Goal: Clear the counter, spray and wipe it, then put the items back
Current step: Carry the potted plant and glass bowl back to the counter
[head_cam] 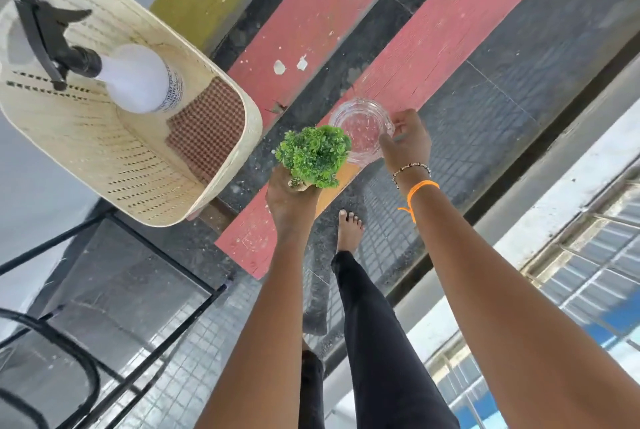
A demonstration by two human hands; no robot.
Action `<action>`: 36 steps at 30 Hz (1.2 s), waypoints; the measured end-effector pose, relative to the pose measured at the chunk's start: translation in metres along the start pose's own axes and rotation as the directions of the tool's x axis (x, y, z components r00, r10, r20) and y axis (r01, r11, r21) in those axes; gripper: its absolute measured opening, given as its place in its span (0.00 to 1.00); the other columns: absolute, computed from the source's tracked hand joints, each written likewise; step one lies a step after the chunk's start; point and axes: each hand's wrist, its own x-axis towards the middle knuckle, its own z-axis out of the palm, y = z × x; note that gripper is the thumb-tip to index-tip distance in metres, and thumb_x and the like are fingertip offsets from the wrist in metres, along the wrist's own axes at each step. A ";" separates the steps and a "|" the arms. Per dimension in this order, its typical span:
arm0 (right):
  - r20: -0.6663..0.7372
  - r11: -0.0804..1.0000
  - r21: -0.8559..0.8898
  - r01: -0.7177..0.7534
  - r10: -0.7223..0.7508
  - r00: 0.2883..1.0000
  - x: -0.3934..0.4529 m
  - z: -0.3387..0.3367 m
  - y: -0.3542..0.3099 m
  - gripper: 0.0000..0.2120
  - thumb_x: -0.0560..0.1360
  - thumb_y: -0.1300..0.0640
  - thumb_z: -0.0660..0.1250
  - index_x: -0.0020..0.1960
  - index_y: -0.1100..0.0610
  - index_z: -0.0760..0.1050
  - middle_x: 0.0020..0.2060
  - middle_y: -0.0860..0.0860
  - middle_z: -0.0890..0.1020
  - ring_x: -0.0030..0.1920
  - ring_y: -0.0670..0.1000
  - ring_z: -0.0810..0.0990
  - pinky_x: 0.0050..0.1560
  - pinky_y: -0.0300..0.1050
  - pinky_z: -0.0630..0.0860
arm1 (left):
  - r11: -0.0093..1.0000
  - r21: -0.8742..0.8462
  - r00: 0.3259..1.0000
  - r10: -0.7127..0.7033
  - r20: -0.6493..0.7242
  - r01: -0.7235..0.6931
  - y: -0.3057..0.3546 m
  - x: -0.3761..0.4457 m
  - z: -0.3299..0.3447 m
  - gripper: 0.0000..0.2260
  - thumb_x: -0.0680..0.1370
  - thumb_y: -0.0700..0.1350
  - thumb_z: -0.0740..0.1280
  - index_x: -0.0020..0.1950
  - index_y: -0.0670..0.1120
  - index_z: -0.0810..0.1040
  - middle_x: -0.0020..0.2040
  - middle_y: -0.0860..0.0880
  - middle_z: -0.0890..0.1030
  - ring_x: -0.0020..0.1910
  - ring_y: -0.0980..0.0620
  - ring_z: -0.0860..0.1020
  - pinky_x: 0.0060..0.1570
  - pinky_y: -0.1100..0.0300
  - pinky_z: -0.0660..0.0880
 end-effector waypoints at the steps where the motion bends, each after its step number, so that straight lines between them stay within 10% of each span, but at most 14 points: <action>1: 0.012 1.000 0.008 -0.003 0.003 1.000 -0.004 -0.001 -0.001 0.13 0.68 0.64 0.65 0.52 0.59 0.73 0.46 0.55 0.78 0.46 0.54 0.75 0.44 0.41 0.67 | 0.999 0.016 0.999 -0.041 0.016 0.040 0.000 -0.001 -0.001 0.29 0.67 0.46 0.76 0.66 0.47 0.71 0.62 0.47 0.77 0.62 0.49 0.75 0.61 0.53 0.75; 6: 0.080 0.998 0.063 -0.026 0.021 0.997 -0.036 -0.005 -0.005 0.09 0.69 0.63 0.64 0.46 0.56 0.66 0.33 0.45 0.71 0.38 0.53 0.76 0.43 0.53 0.78 | 0.992 0.015 0.990 -0.128 0.062 0.127 -0.009 -0.021 -0.016 0.37 0.67 0.52 0.76 0.71 0.42 0.65 0.69 0.44 0.70 0.69 0.48 0.67 0.65 0.59 0.66; 12: 0.200 0.996 0.024 -0.086 0.079 0.977 -0.096 -0.002 -0.004 0.09 0.70 0.61 0.66 0.44 0.56 0.65 0.41 0.59 0.77 0.44 0.65 0.80 0.45 0.66 0.78 | 0.976 -0.068 0.975 -0.202 0.092 0.208 -0.033 -0.071 -0.064 0.38 0.66 0.51 0.76 0.72 0.47 0.64 0.63 0.47 0.75 0.60 0.49 0.76 0.58 0.57 0.76; 14: 0.225 0.996 0.015 -0.087 0.082 0.971 -0.124 -0.001 -0.010 0.12 0.70 0.59 0.66 0.39 0.51 0.62 0.43 0.64 0.79 0.43 0.65 0.81 0.44 0.63 0.79 | 0.968 -0.111 0.974 -0.219 0.062 0.224 -0.041 -0.089 -0.085 0.33 0.66 0.51 0.76 0.68 0.46 0.68 0.54 0.48 0.79 0.50 0.49 0.80 0.47 0.67 0.78; 19: 0.267 0.998 0.064 -0.016 -0.001 0.964 -0.198 0.010 -0.025 0.16 0.72 0.61 0.65 0.36 0.49 0.59 0.43 0.63 0.79 0.31 0.52 0.80 0.22 0.37 0.75 | 0.929 -0.290 0.970 -0.243 -0.014 0.229 -0.067 -0.140 -0.138 0.20 0.62 0.60 0.75 0.48 0.56 0.73 0.42 0.51 0.76 0.40 0.50 0.76 0.42 0.55 0.77; 25: 0.339 0.978 0.205 0.048 -0.117 0.934 -0.293 0.027 -0.051 0.14 0.73 0.64 0.64 0.38 0.52 0.59 0.35 0.60 0.73 0.25 0.48 0.76 0.27 0.40 0.79 | 0.914 -0.402 0.959 -0.165 -0.231 0.060 -0.101 -0.195 -0.209 0.17 0.67 0.53 0.74 0.33 0.50 0.66 0.27 0.55 0.67 0.21 0.62 0.67 0.22 0.74 0.63; 31: 0.419 0.929 0.351 0.117 -0.268 0.867 -0.404 0.060 -0.077 0.13 0.74 0.65 0.64 0.39 0.54 0.60 0.24 0.55 0.73 0.19 0.43 0.74 0.26 0.38 0.78 | 0.833 -0.540 0.927 -0.103 -0.361 -0.118 -0.143 -0.259 -0.299 0.11 0.69 0.53 0.73 0.45 0.52 0.74 0.31 0.68 0.75 0.23 0.69 0.71 0.25 0.78 0.65; 36: 0.509 0.908 0.382 0.170 -0.361 0.782 -0.475 0.099 -0.094 0.12 0.73 0.66 0.64 0.40 0.55 0.61 0.15 0.50 0.75 0.20 0.44 0.75 0.28 0.41 0.79 | 0.740 -0.639 0.894 -0.118 -0.431 -0.210 -0.190 -0.290 -0.369 0.14 0.66 0.53 0.76 0.46 0.48 0.78 0.36 0.54 0.83 0.33 0.57 0.80 0.34 0.64 0.76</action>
